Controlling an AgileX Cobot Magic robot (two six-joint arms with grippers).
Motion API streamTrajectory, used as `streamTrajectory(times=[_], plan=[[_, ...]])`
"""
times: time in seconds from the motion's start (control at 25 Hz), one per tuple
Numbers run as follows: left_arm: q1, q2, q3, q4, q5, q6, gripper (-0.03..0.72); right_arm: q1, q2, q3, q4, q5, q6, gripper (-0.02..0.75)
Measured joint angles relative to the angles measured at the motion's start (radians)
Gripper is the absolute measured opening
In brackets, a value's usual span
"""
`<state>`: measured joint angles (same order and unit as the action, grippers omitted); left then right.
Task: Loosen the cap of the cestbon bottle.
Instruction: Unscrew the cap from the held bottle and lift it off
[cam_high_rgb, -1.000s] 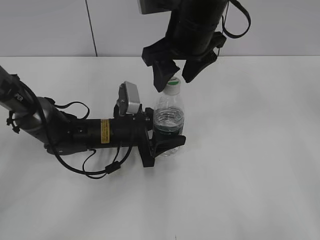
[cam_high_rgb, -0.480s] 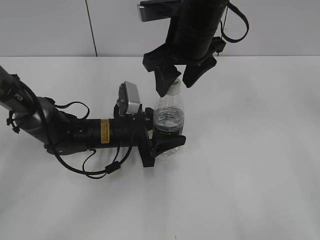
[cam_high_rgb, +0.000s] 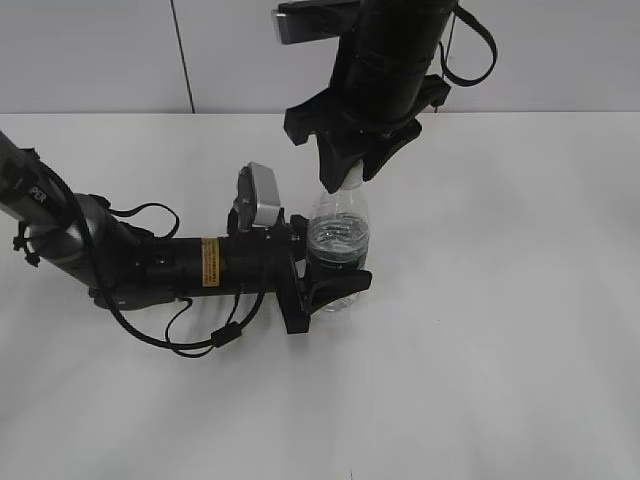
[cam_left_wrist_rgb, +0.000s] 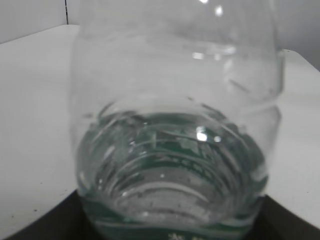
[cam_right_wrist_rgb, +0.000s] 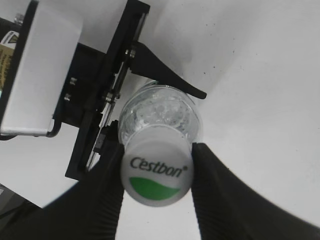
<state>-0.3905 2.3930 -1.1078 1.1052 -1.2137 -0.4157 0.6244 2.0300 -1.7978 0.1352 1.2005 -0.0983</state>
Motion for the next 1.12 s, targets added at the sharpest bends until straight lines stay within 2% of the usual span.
streamTrajectory(times=[0.56,0.68,0.92,1.12], plan=[[-0.001,0.000,0.000,-0.001,0.000,-0.001,0.409,0.001,0.000,0.000,-0.002,0.002,-0.043,0.307],[-0.001,0.000,0.000,-0.001,0.000,0.000,0.409,0.001,0.000,0.000,0.001,0.006,-0.117,0.304],[-0.001,0.000,0.000,0.005,-0.001,0.003,0.409,-0.003,0.000,-0.002,0.037,0.006,-0.384,0.303],[-0.001,0.000,0.000,0.007,-0.001,0.005,0.409,-0.003,0.000,-0.002,0.046,0.006,-0.449,0.303]])
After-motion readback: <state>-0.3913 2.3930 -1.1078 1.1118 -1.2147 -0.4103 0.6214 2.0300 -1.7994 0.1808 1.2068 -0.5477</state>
